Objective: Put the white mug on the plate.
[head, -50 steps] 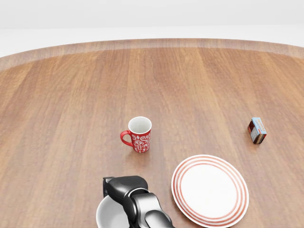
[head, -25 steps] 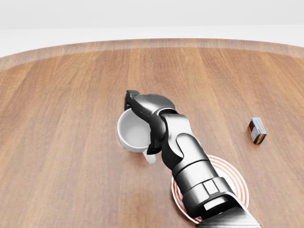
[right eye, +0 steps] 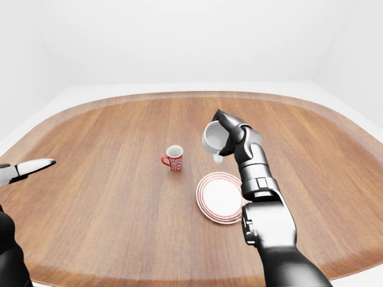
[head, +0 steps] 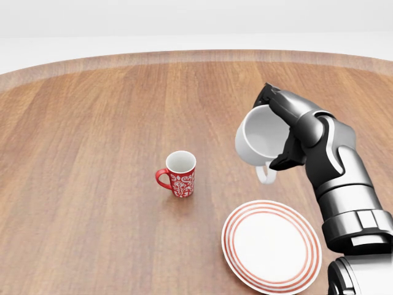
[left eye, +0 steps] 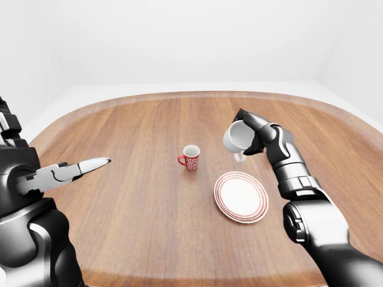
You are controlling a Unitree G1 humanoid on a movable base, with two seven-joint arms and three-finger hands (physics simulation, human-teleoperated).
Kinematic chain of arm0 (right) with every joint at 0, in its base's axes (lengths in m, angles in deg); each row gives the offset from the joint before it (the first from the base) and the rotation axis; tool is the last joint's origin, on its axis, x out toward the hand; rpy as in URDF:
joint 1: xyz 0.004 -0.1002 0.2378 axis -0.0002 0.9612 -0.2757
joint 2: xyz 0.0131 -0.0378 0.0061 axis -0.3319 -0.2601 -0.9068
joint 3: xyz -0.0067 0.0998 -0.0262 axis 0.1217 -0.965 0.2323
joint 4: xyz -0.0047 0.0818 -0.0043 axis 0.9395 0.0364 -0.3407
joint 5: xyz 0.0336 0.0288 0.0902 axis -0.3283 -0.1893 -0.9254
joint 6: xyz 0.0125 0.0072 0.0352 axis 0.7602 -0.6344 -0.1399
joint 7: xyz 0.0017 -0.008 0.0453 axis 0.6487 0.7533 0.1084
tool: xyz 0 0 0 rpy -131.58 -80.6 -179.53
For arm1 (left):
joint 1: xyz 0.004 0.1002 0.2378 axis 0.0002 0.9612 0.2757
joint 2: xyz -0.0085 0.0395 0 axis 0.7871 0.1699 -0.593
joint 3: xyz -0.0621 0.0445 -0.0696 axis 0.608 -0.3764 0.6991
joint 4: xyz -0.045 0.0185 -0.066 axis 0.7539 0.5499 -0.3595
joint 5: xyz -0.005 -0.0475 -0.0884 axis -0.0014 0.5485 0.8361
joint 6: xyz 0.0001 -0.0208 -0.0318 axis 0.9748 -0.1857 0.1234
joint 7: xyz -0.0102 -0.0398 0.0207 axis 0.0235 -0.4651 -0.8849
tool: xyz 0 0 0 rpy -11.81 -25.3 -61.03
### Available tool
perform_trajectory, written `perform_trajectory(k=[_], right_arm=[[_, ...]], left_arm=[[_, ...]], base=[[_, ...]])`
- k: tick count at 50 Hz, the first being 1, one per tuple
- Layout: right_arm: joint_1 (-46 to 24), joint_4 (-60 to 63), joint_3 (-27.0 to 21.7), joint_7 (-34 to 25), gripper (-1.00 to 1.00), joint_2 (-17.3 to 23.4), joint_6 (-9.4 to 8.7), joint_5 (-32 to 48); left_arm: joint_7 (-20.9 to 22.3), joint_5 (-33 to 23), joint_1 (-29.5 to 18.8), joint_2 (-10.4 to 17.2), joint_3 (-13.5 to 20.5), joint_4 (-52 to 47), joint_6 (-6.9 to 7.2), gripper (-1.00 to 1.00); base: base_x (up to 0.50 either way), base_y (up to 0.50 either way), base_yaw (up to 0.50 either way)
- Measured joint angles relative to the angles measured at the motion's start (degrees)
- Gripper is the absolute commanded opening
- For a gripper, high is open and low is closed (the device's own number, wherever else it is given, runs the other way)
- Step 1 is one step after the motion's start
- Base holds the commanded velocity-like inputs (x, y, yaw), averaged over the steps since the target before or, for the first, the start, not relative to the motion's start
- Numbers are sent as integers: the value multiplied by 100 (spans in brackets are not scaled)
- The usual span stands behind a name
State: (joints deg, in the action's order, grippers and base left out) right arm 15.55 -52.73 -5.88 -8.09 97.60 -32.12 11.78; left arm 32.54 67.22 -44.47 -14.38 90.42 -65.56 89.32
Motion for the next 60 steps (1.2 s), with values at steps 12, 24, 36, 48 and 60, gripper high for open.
perform_trajectory(k=[12,24,36,48,60], right_arm=[[716,-164,-134,258,-100,186,0,-687],[1242,-274,-186,607,-100,310,0,-1037],[1629,-350,-201,803,-100,309,0,-1121],[1920,-399,-127,502,-100,266,0,-993],[2064,-421,-83,331,-100,225,0,-883]], left_arm=[[3,-20,4,-9,-10,-30,0,100],[12,-38,1,-16,-22,-43,0,100],[16,-45,-4,-18,-31,-35,0,100],[22,-61,9,-29,-40,-39,0,100],[31,-80,19,-40,-54,-25,0,100]], base=[[0,0,0],[0,0,0],[0,0,0],[0,0,0],[0,0,0]])
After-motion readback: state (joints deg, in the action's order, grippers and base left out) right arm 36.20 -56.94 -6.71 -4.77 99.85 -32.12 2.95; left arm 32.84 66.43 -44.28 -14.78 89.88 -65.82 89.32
